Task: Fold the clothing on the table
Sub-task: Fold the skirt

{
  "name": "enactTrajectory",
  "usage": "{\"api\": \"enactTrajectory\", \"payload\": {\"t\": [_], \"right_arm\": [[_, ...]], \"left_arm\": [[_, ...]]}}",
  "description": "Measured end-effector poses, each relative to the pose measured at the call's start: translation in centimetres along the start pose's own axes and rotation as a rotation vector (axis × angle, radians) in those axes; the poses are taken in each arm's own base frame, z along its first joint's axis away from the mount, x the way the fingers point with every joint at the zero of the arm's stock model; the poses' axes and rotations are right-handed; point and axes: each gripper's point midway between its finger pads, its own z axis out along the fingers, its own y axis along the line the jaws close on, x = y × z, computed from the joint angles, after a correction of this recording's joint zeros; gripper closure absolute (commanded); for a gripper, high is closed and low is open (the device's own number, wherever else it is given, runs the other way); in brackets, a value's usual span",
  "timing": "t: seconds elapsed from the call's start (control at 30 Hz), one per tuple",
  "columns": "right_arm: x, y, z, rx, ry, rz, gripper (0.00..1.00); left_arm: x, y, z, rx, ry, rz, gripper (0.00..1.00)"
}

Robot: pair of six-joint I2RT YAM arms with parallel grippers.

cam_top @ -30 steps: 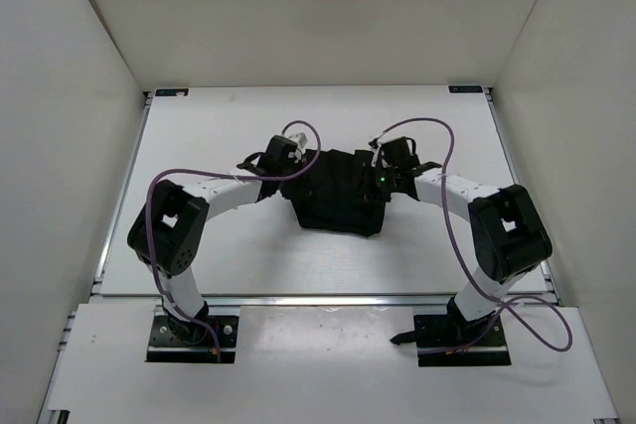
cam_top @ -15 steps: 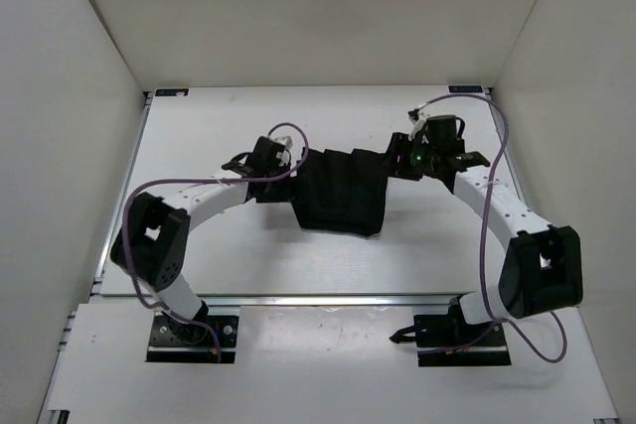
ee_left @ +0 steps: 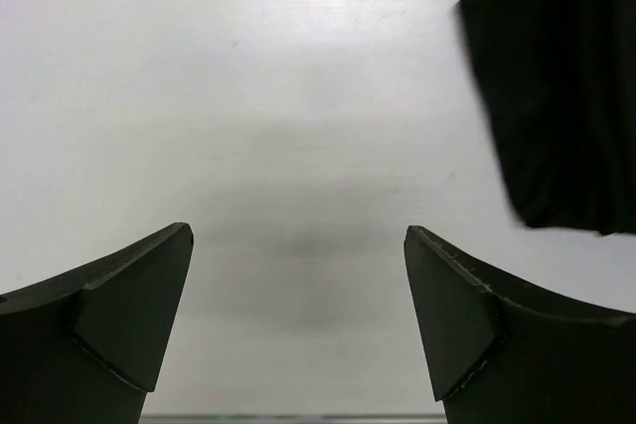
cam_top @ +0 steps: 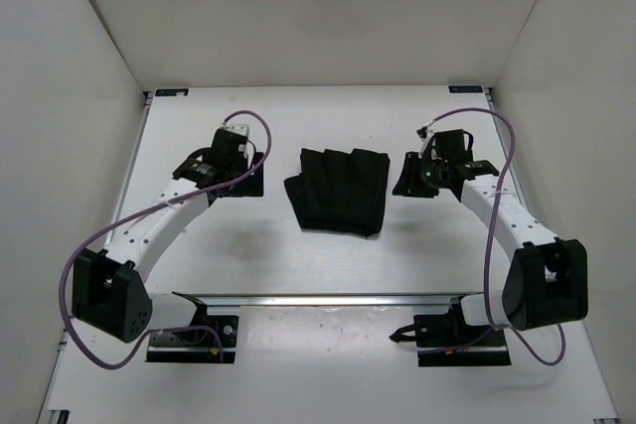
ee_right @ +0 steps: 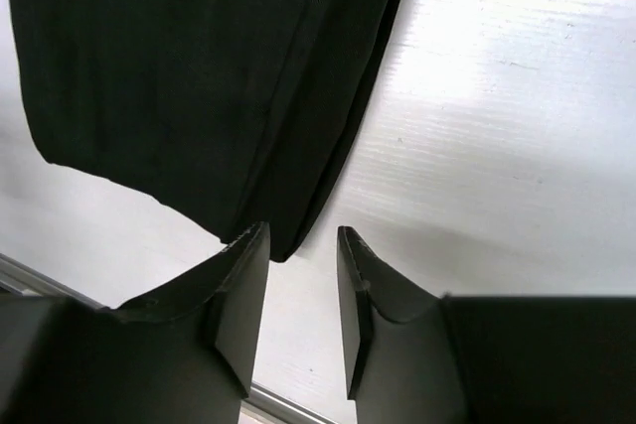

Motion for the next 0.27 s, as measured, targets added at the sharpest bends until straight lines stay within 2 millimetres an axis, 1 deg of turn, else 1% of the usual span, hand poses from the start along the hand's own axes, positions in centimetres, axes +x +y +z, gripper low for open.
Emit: {"api": "enactTrajectory", "payload": {"t": [0.07,0.2,0.23,0.27], "right_arm": [[0.4,0.0,0.2,-0.004,0.01,-0.004,0.71],[1.7,-0.5,1.2,0.001,0.06,0.0,0.73],[2.2,-0.7,1.5,0.003,0.078,0.003,0.72],[2.5,-0.8,1.8,0.004,0.093,0.005,0.72]], "left_arm": [[1.6,1.1,-0.4,-0.032,0.033,0.009,0.01],[4.1,2.1,-0.8,-0.066,0.094,0.032,0.01],[4.7,2.4,-0.9,-0.076,0.109,0.037,0.02],[5.1,2.6,-0.9,-0.083,0.12,0.041,0.01]]}}
